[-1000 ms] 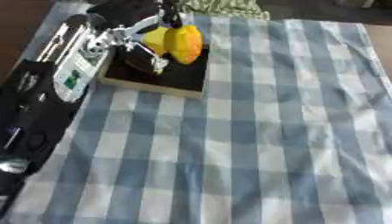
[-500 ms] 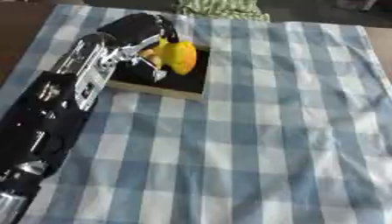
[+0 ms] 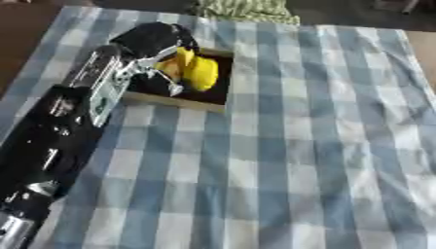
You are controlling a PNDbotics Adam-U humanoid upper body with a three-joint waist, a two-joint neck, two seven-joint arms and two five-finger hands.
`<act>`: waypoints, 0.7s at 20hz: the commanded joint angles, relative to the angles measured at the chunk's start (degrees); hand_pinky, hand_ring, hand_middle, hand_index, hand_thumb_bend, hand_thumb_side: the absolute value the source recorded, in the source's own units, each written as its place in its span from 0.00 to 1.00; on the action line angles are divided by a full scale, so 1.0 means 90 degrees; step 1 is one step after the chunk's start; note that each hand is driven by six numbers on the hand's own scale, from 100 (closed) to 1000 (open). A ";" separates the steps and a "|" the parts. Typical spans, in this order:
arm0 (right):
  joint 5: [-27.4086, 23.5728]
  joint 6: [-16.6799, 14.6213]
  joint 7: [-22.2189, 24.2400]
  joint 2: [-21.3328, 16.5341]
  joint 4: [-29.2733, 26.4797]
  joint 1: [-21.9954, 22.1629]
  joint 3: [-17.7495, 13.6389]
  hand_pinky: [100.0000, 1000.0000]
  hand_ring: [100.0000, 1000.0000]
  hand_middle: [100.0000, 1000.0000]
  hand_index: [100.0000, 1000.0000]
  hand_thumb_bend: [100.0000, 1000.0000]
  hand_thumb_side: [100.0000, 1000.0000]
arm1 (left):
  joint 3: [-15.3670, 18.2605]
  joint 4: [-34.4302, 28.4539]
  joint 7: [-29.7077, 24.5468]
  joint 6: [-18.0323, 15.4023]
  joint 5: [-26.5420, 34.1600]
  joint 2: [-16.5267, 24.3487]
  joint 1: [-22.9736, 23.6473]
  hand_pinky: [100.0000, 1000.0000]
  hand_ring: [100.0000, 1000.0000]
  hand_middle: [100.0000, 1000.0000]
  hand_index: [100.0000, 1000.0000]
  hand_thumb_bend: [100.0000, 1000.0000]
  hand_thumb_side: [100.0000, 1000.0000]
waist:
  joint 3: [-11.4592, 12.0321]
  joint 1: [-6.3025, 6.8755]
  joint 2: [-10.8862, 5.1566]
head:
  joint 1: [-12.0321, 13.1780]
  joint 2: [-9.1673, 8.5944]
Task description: Pick up objects on the table and place them in the box.
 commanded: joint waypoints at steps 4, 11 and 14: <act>-0.0031 -0.0009 0.0038 -0.0080 -0.0053 -0.0029 -0.0074 1.00 0.88 0.43 0.67 0.00 0.41 | 0.0090 -0.0008 0.0056 0.0050 -0.0228 -0.0008 -0.0123 0.88 0.78 0.73 0.90 0.47 0.03 | -0.0010 -0.0025 -0.0048 | 0.0000 -0.0060; -0.0029 -0.0004 0.0056 -0.0068 -0.0038 -0.0003 -0.0087 1.00 0.88 0.43 0.67 0.00 0.41 | 0.0084 -0.0143 -0.0035 0.0044 -0.0140 0.0010 -0.0103 0.87 0.77 0.71 0.89 0.43 0.03 | -0.0009 -0.0018 -0.0057 | -0.0017 -0.0050; -0.0030 0.0000 0.0058 -0.0055 -0.0034 0.0000 -0.0090 1.00 0.89 0.43 0.67 0.00 0.41 | 0.0071 -0.0259 -0.0058 0.0052 0.0002 0.0012 -0.0099 0.87 0.77 0.70 0.88 0.39 0.03 | -0.0008 -0.0020 -0.0067 | -0.0027 -0.0048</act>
